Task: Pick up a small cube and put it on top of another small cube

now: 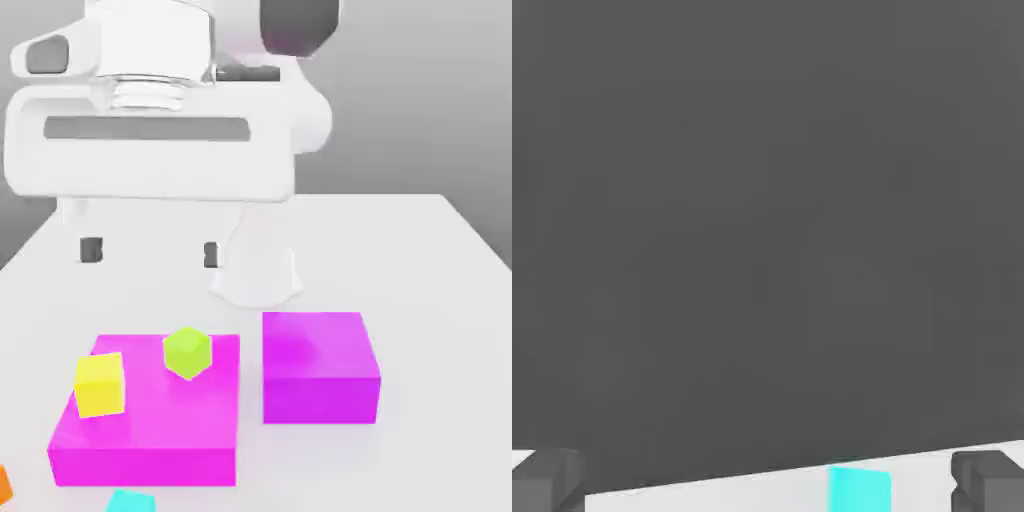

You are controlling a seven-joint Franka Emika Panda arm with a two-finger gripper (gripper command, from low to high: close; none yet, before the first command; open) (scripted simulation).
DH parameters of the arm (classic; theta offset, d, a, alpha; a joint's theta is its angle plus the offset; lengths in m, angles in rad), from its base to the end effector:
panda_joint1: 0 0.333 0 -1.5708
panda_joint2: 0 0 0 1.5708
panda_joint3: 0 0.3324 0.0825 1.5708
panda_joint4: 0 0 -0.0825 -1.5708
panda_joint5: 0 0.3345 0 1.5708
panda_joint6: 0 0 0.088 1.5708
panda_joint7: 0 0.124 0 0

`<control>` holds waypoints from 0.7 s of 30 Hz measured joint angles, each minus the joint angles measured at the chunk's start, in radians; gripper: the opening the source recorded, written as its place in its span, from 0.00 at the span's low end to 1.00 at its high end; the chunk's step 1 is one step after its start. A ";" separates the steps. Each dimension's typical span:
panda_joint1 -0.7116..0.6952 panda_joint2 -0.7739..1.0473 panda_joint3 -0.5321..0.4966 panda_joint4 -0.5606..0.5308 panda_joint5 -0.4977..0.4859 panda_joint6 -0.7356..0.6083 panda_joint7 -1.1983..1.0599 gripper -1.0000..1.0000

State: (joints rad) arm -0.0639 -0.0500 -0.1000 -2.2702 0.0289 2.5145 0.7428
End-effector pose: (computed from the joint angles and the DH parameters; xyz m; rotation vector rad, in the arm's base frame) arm 0.4955 -0.0824 0.4393 -2.6873 1.3452 -0.4155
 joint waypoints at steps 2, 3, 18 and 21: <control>-0.014 0.073 -0.005 0.003 0.010 0.021 -0.011 0.50; -0.020 0.109 -0.006 0.004 0.015 0.031 -0.016 0.50; -0.094 0.580 0.012 0.050 0.085 0.232 -0.082 0.00; -0.094 0.580 0.013 0.050 0.085 0.232 -0.082 0.00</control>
State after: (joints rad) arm -0.1579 0.5300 -0.0874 -2.2198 0.1141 2.7460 0.6606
